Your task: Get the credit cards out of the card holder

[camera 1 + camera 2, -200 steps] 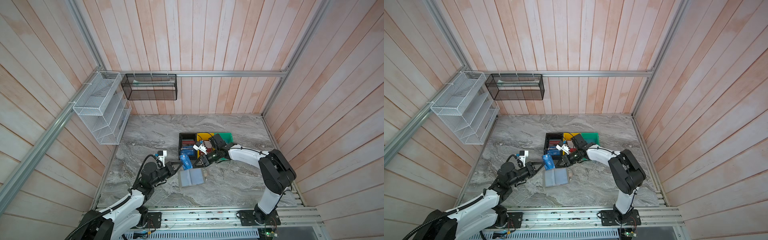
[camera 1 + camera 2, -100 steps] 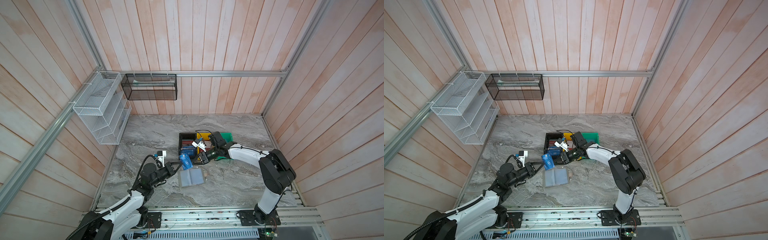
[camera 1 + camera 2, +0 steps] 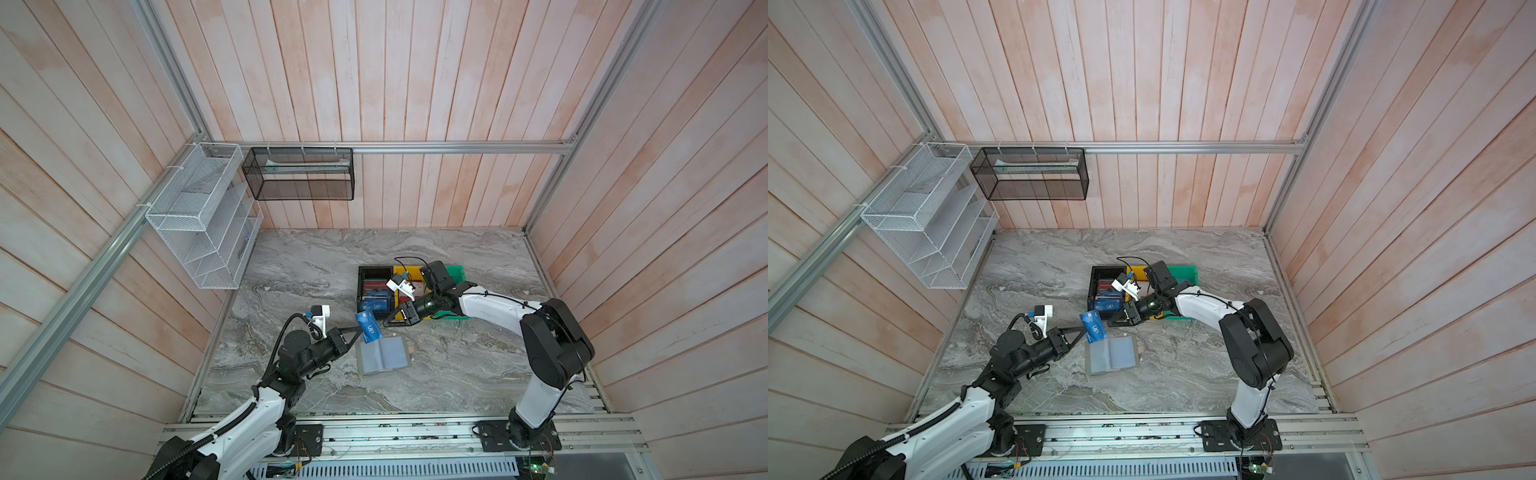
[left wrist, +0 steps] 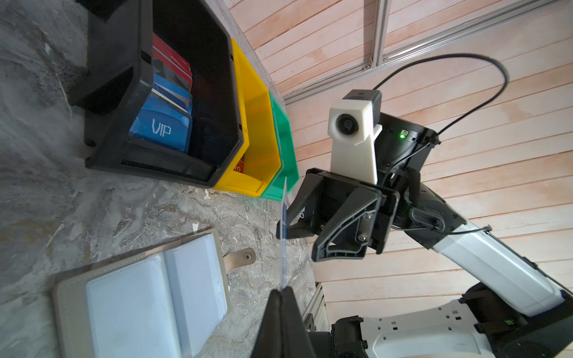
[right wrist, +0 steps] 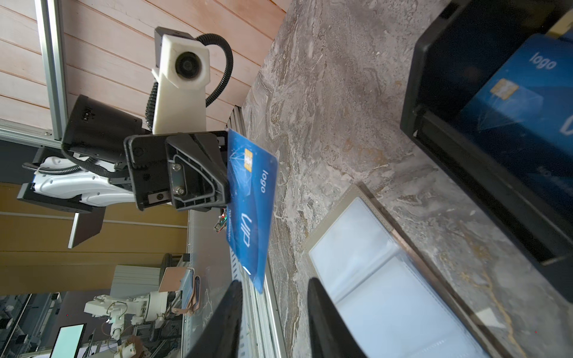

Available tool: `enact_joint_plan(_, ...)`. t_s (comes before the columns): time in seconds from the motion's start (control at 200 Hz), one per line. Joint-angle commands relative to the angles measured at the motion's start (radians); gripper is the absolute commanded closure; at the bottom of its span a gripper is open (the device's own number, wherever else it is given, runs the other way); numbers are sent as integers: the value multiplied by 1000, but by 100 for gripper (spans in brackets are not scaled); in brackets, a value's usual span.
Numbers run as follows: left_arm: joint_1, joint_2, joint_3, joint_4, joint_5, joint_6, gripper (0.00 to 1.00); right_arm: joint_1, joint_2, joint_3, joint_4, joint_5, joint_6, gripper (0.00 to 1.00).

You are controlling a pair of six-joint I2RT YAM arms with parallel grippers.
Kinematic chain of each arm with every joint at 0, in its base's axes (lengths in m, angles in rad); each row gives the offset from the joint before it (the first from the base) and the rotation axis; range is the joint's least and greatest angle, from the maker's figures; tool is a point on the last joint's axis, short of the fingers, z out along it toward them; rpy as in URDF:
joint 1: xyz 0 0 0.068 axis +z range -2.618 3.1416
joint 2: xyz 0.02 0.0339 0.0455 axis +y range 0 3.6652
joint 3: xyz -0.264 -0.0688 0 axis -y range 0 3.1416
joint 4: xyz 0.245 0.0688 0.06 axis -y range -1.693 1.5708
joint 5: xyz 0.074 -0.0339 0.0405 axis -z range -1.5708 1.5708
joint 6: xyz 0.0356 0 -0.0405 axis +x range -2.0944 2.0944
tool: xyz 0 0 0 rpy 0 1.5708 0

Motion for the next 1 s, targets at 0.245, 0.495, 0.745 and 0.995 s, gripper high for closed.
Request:
enact_joint_plan(0.245, 5, 21, -7, 47, 1, 4, 100, 32, 45, 50, 28, -48, 2, 64)
enact_joint_plan(0.495, 5, 20, -7, 43, 3, 6, 100, 36, 70, 54, 29, -48, -2, 64)
enact_joint_plan(0.745, 5, 32, -9, 50, -3, 6, 100, 55, 86, 71, 43, -48, 8, 64)
enact_joint_plan(0.995, 4, 35, -8, 55, -3, 6, 100, 74, 98, 78, 51, -72, 15, 64)
